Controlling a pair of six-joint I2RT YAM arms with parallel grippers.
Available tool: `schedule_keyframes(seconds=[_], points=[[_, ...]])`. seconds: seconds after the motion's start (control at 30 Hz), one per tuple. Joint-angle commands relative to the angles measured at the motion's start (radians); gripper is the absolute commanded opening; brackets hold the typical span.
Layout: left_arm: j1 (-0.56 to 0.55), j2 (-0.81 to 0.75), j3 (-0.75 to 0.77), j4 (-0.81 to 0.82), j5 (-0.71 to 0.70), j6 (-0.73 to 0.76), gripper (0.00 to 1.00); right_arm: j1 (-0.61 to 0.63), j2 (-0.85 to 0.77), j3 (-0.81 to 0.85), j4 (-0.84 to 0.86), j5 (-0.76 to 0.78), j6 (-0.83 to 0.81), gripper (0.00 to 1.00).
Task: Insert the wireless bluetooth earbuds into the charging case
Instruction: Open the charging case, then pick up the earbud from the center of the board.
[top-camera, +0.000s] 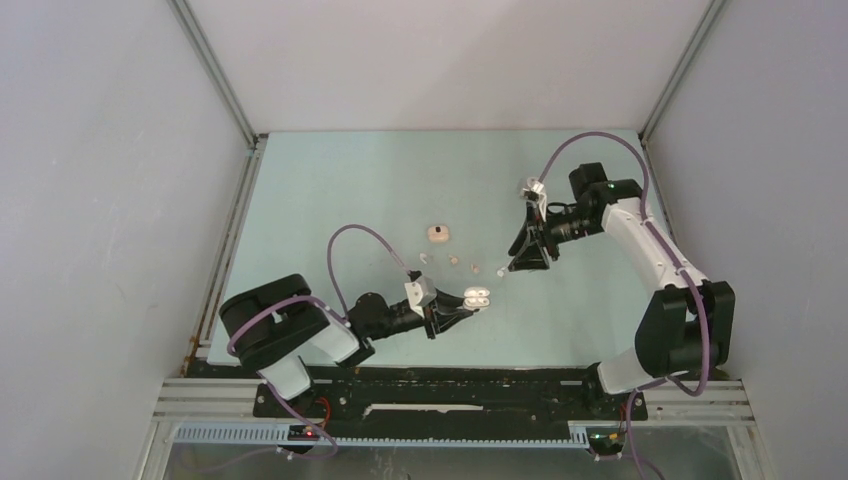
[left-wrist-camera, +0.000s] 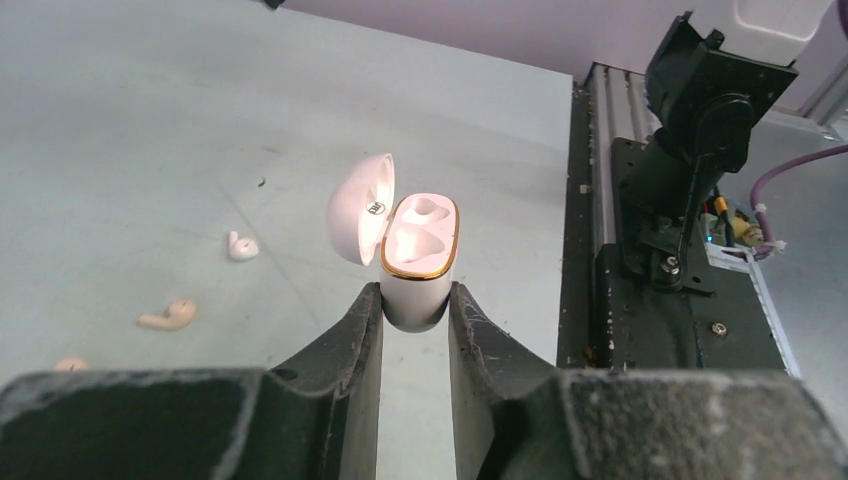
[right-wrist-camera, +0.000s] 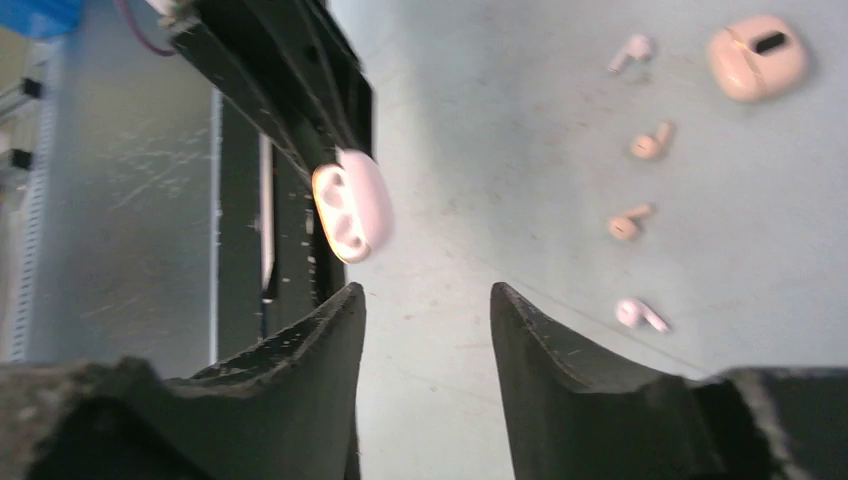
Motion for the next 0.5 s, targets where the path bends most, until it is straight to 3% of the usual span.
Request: schedule_keyframes(seconds=[0.0,0.27,0.47], points=[[0.0,-0.093,-0.06,0.103,-0.111,-0.004,0.0,-0.035,0.01,0.029,0.079,0.138,-0.051,0.48],[0.0,-0.274,-0.147,0.103,-0.266,-0.034,0.0,0.04,0.153,-0.002,0.293,0.419,-0.134,0.35],[0.0,-0.403,-0.208,0.101,-0.337,-0.05,0.0,0.111,0.276,-0.002,0.406,0.619,-0.237,0.34]])
